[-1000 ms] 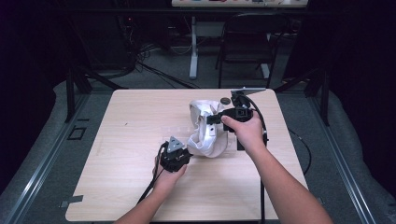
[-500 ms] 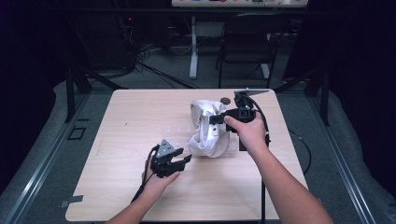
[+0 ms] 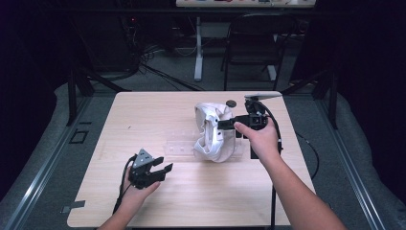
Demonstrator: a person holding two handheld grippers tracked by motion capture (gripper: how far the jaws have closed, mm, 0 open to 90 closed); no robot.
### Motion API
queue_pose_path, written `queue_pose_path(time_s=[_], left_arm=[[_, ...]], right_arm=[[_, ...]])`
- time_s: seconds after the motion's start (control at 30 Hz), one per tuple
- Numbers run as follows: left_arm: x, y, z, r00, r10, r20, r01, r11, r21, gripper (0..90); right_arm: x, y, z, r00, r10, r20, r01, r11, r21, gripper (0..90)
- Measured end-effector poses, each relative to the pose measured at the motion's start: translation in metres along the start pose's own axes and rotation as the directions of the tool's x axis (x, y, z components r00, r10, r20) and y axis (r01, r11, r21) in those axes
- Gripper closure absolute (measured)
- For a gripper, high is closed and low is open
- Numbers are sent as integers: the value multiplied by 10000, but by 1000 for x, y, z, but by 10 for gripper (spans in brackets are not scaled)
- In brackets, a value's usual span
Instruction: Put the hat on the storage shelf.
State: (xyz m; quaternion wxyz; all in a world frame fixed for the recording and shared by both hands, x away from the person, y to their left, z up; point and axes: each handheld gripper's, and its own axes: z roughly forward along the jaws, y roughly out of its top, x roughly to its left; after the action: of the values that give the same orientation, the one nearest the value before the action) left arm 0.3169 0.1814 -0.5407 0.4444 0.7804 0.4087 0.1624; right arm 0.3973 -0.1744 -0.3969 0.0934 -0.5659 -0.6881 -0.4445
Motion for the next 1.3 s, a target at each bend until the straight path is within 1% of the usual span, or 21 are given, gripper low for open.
queue_pose_path(time_s=[0.07,0.13,0.17,0.2,0.23,0.27,0.3,0.33,0.4,0.47,0.5,0.53,0.57,0.67,0.77,0.83,0.9,0.97,1.1,1.27,1.3], left_arm=[[3,0,0,9999,-134,-42,134,9999,-50,513],[4,-1,2,9999,-89,-103,89,10000,22,511],[5,-1,2,9999,-85,-101,86,10000,45,511],[5,-2,3,9999,-86,-92,87,9999,56,511],[5,-2,4,9999,-98,-77,99,9999,79,511],[5,-3,5,9999,-71,-84,72,9999,113,511],[5,-3,5,10000,-65,-71,66,9999,122,511],[5,-3,6,10000,-70,-67,71,9999,134,511],[4,-3,6,10000,-23,-80,24,9999,132,510],[4,-4,7,10000,-46,-76,47,9999,155,509],[4,-4,8,10000,-33,-73,35,9998,186,508],[4,-4,8,10000,-33,-73,35,9998,186,507],[4,-4,8,10000,11,-80,-10,9998,188,507],[4,-4,8,10000,12,-73,-11,9999,138,506],[3,-4,8,10000,14,-74,-13,9999,119,506],[4,-4,8,10000,23,-66,-22,9999,129,506],[3,-4,9,10000,6,-54,-5,9999,142,506],[3,-4,9,10000,-2,-54,3,9998,175,506],[2,-4,9,10000,28,-81,-27,9999,120,502],[0,-5,10,10000,19,-47,-19,10000,93,496],[0,-5,10,10000,85,-15,-85,9999,119,496]], right_arm=[[0,-3,-4,9999,-134,83,136,9998,-151,643],[0,-8,-8,9994,-299,182,303,9992,-250,628],[-1,-13,-11,9973,-624,375,635,9975,-305,619],[-1,-13,-11,9973,-624,375,635,9975,-305,619],[-2,-19,-14,9938,-883,680,910,9951,-378,616],[-2,-19,-14,9938,-883,680,910,9951,-378,616],[-5,-26,-17,9926,-955,749,983,9946,-341,613],[-5,-26,-17,9926,-955,749,983,9946,-341,613],[-10,-34,-21,9911,-1004,871,1040,9938,-384,608],[-14,-41,-24,9878,-1137,1065,1185,9921,-401,608],[-17,-48,-27,9843,-1215,1280,1284,9906,-471,606],[-17,-48,-27,9843,-1215,1280,1284,9906,-471,606],[-22,-54,-30,9823,-1240,1402,1327,9897,-544,606],[-26,-60,-32,9805,-1270,1498,1364,9892,-537,605],[-32,-69,-33,9762,-1310,1726,1444,9873,-670,605],[-34,-71,-33,9746,-1341,1791,1475,9870,-638,605],[-36,-75,-34,9744,-1345,1801,1492,9863,-703,605],[-37,-79,-34,9721,-1364,1909,1542,9847,-815,605],[-37,-82,-38,9643,-1550,2145,1768,9804,-865,603],[-37,-86,-39,9658,-1520,2101,1765,9789,-1032,596],[-37,-88,-39,9656,-1532,2099,1772,9790,-1007,594]])
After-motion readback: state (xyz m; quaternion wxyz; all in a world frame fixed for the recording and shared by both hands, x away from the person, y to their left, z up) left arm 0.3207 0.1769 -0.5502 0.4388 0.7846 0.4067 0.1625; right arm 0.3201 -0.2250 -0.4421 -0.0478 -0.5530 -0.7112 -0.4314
